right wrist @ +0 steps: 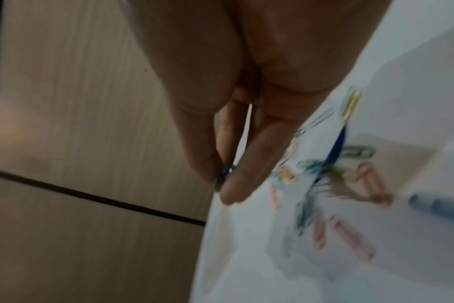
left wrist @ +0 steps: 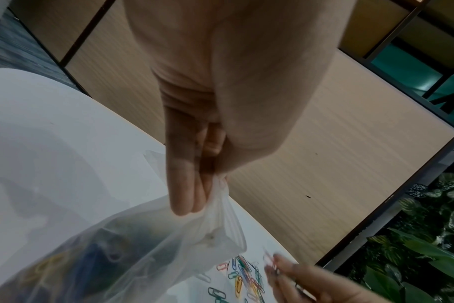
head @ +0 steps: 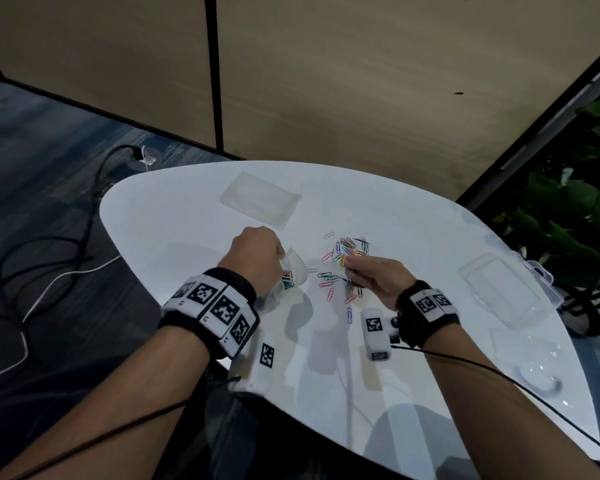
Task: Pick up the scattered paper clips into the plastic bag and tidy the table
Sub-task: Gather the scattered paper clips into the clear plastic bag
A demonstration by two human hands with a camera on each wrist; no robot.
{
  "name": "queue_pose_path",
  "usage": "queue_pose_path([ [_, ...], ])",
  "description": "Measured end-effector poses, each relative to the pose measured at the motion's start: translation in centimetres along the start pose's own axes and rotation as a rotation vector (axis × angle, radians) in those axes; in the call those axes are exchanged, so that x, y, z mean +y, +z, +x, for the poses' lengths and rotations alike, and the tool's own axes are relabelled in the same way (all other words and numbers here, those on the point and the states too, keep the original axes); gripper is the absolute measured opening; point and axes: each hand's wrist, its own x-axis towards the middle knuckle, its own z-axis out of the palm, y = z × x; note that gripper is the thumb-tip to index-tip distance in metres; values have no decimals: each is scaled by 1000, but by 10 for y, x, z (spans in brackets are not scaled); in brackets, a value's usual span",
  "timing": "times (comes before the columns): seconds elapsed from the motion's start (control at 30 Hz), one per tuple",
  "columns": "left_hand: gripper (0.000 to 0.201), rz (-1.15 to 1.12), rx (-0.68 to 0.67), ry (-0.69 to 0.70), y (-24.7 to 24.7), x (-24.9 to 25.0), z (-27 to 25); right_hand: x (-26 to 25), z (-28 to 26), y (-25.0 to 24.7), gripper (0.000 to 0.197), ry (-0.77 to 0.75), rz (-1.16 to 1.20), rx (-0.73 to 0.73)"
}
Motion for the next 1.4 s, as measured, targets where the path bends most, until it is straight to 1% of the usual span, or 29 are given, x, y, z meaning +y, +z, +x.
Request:
queue_pose_path([
  [0.07,26,7,-2,3,1,2,0,-10,-21,19,13,5,91,-191],
  [0.1,25,13,-3,7,2,2,0,-13,-30,30,13,9,104,-263],
  [0.17,26,23,-2,9,4,3,1,-15,-42,51,15,0,36,-346],
  [0.27,23,11,7,4,5,5,1,-12,-45,73,17,-95,-200,-320],
  [0.33,22,-4,8,-5,6,6,1,-9,-42,80,21,-221,-436,-309],
  [0.4,22,-13,11,-10,6,7,2,-8,-43,84,24,-371,-734,-319],
  [0.47,24,-15,24,-8,5,7,3,-9,-46,87,24,-517,-977,-346],
  [0.53,26,-24,23,-9,6,8,2,-12,-50,86,26,-587,-1187,-421],
  [0.57,26,-27,21,-9,7,9,1,-13,-51,84,29,-590,-1259,-469],
  [0.6,25,-27,24,-8,7,9,0,-15,-52,82,33,-588,-1264,-505],
  [0.63,25,-29,29,-6,6,9,-1,-18,-51,78,35,-572,-1177,-510],
  [0.67,25,-31,34,-6,6,7,-2,-20,-50,74,34,-536,-988,-502],
  [0.7,25,-35,40,-3,5,6,-2,-24,-46,67,33,-474,-726,-459],
  [0.73,26,-43,47,-5,5,4,-2,-26,-37,58,33,-417,-491,-372],
  [0.77,27,-53,55,-5,4,2,-2,-27,-23,45,34,-380,-371,-237],
  [0.8,28,-66,63,-10,2,1,-2,-27,-6,32,35,-371,-384,-87],
  [0.83,28,-80,71,-18,0,-2,-3,-28,12,20,33,-355,-546,65],
  [0.87,27,-92,78,-24,-3,-4,-3,-27,30,7,30,-316,-804,180],
  [0.9,26,-98,83,-32,-5,-7,-3,-25,45,-5,32,-236,-1052,247],
  [0.93,26,-98,92,-34,-8,-8,-3,-23,58,-13,39,-168,-1220,265],
  [0.97,25,-94,98,-34,-10,-10,-3,-21,68,-16,44,-121,-1302,244],
  [1.0,25,-90,99,-34,-11,-12,-3,-19,75,-14,46,-124,-1341,212],
  [1.13,25,-87,85,-37,-12,-15,-2,-16,90,22,49,-279,-1428,59],
  [1.2,25,-84,81,-34,-12,-14,-1,-15,94,42,49,-341,-1547,-55],
  [1.27,25,-68,85,-35,-11,-14,0,-9,95,52,70,-324,-1759,-163],
  [1.3,25,-66,86,-36,-11,-14,0,-5,95,52,77,-306,-1838,-164],
  [1.4,26,-62,93,-29,-11,-16,-2,6,92,35,83,-313,-1931,-82],
])
